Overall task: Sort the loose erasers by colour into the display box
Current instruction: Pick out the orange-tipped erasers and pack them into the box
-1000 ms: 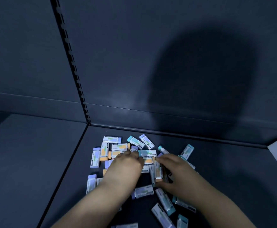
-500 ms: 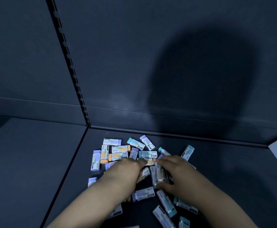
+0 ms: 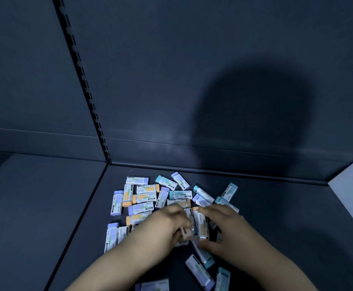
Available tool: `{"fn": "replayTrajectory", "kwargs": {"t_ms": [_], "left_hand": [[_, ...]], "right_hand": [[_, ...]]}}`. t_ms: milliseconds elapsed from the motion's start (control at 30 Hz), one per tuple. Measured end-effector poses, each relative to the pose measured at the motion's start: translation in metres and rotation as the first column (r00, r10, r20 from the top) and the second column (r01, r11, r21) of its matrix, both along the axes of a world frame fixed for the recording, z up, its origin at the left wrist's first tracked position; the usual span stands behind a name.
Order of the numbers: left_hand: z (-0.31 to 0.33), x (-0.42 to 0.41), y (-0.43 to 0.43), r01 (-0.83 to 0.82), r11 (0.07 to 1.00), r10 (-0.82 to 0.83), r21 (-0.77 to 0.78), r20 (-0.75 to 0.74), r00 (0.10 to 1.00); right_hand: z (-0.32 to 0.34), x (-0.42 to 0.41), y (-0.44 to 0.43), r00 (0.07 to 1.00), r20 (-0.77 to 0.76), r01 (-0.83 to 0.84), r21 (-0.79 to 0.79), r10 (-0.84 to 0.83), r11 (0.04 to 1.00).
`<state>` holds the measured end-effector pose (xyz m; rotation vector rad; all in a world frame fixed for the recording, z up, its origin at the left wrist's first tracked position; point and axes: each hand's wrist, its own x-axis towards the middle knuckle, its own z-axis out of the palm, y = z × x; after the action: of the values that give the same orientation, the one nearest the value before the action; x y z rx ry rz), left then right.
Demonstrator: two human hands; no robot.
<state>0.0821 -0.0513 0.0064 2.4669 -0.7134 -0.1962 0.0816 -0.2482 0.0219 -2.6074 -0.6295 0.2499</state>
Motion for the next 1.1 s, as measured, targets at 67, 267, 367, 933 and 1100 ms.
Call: {"fn": "replayTrajectory", "kwargs": {"t_ms": [67,267,367,933,1100], "left_hand": [[-0.001,-0.007,0.002,0.029,0.999,-0.03,-0.028,-0.035,0.999],[0.005,-0.021,0.002,-0.139,0.99,0.139,0.007,0.007,0.99],[0.01,-0.023,0.002,-0.107,0.95,0.102,0.292,0.03,0.994],[0.019,-0.03,-0.012,-0.246,0.918,0.21,0.312,0.144,0.967],[0.019,-0.038,0.004,-0.277,0.925,0.242,0.261,0.158,0.957]], "right_hand": [[0.0,-0.006,-0.002,1.0,-0.022,0.001,-0.002,-0.001,1.0],[-0.004,-0.013,-0.002,1.0,0.005,-0.018,-0.053,0.018,0.998],[0.0,-0.011,-0.003,0.998,0.018,-0.054,-0.11,0.056,0.992],[0.001,-0.003,0.0,0.992,0.058,-0.114,0.007,0.113,0.993],[0.002,-0.006,0.016,0.99,0.051,-0.133,-0.027,0.134,0.991]]}}
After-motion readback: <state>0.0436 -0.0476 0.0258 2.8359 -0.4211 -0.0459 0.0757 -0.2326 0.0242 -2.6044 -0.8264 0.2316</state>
